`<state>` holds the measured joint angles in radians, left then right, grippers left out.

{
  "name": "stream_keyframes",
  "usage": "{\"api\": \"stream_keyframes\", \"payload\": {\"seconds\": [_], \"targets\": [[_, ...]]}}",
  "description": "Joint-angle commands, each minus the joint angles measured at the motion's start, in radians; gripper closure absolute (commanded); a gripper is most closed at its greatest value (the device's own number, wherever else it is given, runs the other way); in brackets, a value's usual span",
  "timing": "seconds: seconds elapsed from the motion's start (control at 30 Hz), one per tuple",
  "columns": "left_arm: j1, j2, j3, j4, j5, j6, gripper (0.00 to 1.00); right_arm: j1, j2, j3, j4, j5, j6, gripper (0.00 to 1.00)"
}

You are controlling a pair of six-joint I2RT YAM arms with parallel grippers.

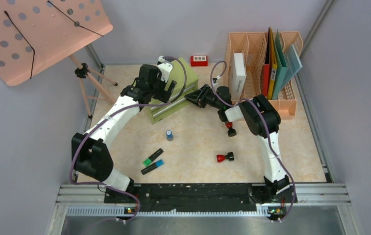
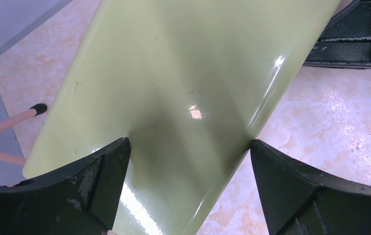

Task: Organize the desk
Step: Open the drawer in the storage box.

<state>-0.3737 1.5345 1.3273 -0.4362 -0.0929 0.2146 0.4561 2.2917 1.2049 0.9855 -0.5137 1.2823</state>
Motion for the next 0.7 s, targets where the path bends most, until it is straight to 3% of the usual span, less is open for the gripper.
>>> {"api": "stream_keyframes", "payload": {"seconds": [0.0,0.33,0.67], "targets": [[0.023,0.069,-0.046,-0.151,0.022,-0.055,0.04,-0.037,0.06,0.04,0.003,0.018,-0.006,0.66],[0.023,0.083,-0.038,-0.156,0.032,-0.063,0.04,-0.036,0.079,0.032,0.065,0.035,0.047,0.67],[0.022,0.081,-0.041,-0.159,0.035,-0.068,0.04,-0.022,0.085,0.014,0.092,0.058,0.063,0.74]]}}
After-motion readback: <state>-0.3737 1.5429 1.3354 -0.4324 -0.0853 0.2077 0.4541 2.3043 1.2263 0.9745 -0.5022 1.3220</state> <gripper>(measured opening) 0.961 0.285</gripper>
